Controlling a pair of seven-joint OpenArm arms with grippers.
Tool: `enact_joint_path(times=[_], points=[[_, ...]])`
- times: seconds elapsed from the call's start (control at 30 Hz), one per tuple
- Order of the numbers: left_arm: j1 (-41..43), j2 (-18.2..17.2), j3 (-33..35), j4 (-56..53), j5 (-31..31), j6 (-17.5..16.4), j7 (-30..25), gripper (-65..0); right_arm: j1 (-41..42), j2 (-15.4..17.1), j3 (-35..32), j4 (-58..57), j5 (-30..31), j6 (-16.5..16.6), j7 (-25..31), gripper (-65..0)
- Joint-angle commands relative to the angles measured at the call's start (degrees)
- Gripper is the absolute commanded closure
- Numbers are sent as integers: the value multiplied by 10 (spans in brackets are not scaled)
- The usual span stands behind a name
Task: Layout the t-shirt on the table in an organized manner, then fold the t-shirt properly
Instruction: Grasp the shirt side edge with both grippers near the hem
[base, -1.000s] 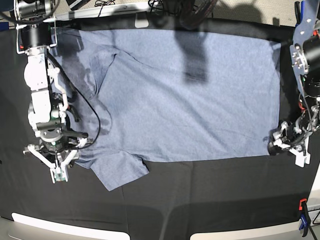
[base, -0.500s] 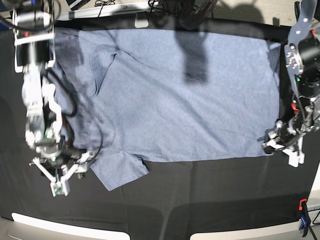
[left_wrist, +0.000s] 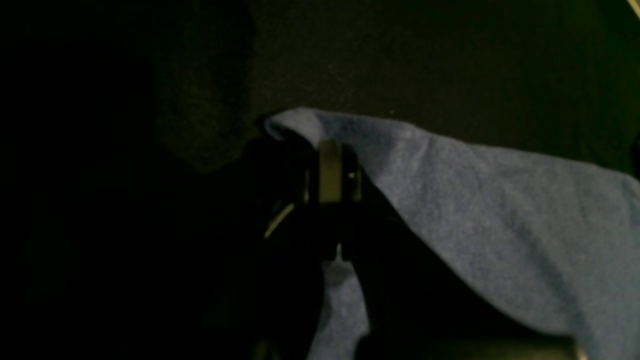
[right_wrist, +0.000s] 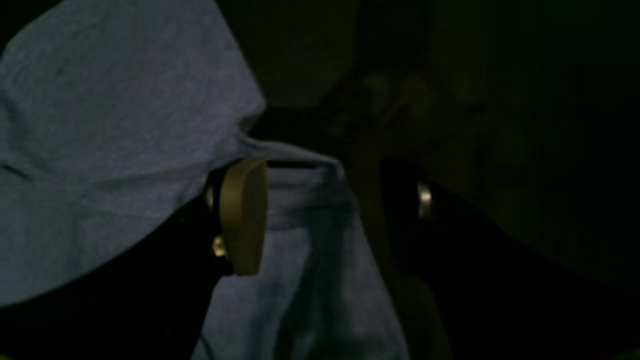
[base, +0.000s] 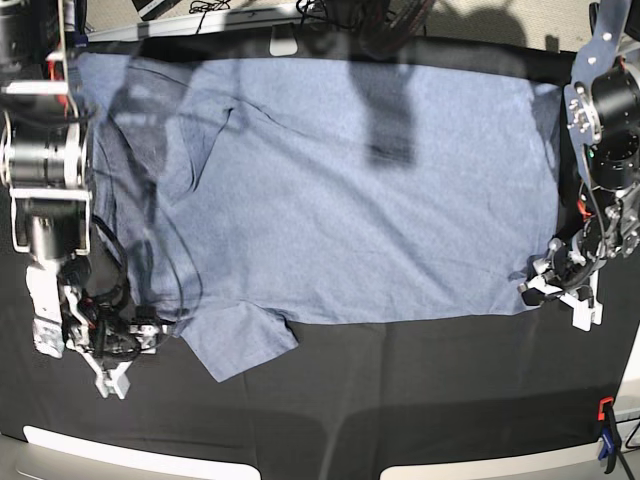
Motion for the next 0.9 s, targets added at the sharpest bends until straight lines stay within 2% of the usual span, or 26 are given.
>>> enact_joint_path(times=[0.0,0.1,0.23,0.33,0.5,0.6,0.87], points=[[-14,-5,-1,6,1,-2,3,0,35,0,3,-8,-1,4,19,-349],[-14,-5,-1,6,1,-2,2,0,51,-12,3,-38,-33,4,27,-349],[-14,-5,-1,6,1,-2,-2,0,48,-28,3,-43,-43,2,22,-349],[-14,-5,-1,6,1,-2,-3,0,48,-35,3,-55,-78,-31,26,-340],[-14,-5,-1,6,1,-2,-4,0,48,-30,3,-75,-114,-50,37,-340],[-14,-5,-1,6,1,-2,-4,0,47,-26,3,-78,-115,-61,47,-340],[-14,-5,-1,6,1,-2,-19,0,40,-14,3,-78,-113,-62,68,-340]])
